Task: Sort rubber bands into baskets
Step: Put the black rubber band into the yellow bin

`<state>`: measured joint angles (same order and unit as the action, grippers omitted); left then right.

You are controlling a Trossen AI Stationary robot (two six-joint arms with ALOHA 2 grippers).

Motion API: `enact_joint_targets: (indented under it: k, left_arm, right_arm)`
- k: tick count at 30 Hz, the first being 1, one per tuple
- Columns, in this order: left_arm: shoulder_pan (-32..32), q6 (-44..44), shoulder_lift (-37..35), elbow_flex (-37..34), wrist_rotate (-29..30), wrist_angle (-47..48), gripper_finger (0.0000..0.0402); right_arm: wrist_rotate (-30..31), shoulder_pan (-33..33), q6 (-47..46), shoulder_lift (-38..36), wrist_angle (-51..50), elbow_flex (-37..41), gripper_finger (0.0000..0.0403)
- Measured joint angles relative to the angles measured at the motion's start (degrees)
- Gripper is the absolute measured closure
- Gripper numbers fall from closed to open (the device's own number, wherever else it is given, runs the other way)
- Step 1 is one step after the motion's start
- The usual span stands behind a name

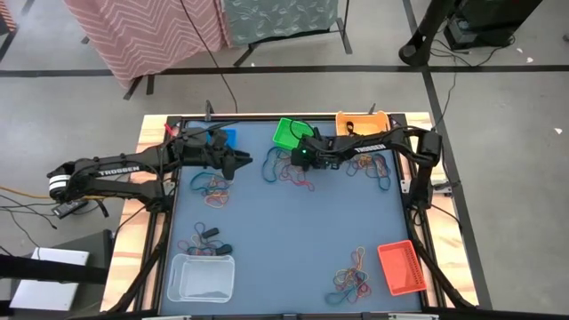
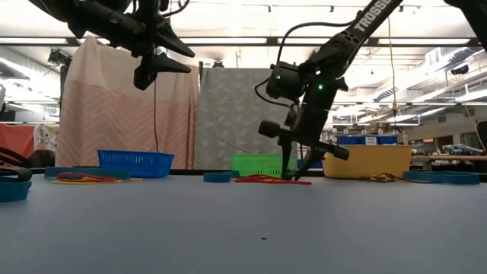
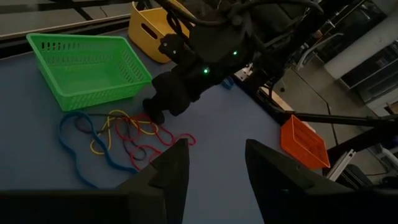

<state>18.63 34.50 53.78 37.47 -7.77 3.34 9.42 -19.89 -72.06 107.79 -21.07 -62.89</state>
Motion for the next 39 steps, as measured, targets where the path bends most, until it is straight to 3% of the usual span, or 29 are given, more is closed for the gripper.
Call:
enact_joint_targets:
  k: [5, 12, 15, 19, 24, 31, 39]
  left_arm:
    - [0.0, -0.7, 0.0, 0.0, 0.0, 0.1, 0.0241]
    - [0.0, -1.5, 0.0, 0.0, 0.2, 0.0, 0.0241]
    - [0.0, -1.5, 0.0, 0.0, 0.5, 0.0, 0.0241]
    - [0.0, -1.5, 0.0, 0.0, 1.4, 0.0, 0.0241]
    - [0.0, -1.4, 0.0, 0.0, 2.5, 0.0, 0.0241]
    - [0.0, 0.2, 0.0, 0.0, 2.6, 0.0, 0.0241]
    - [0.0, 0.7, 0.0, 0.0, 2.6, -0.1, 0.0241]
  right_arm:
    - [1.5, -0.1, 5.9, -2.9, -0.5, 0.1, 0.0385]
    - [3.3, 2.8, 15.1, -16.0, -10.1, 0.0, 0.0393]
    - [6.8, 4.7, 16.2, -23.7, -18.3, 0.0, 0.0392]
    - [15.7, 5.3, 13.0, -32.4, -29.8, 0.0, 0.0392]
    - [22.7, -1.6, 12.4, -37.2, -35.2, 0.0, 0.0392]
    - [19.2, -15.0, 20.5, -34.0, -30.2, 0.0, 0.038]
    - [11.7, -22.1, 26.6, -27.8, -28.1, 0.0, 0.0294]
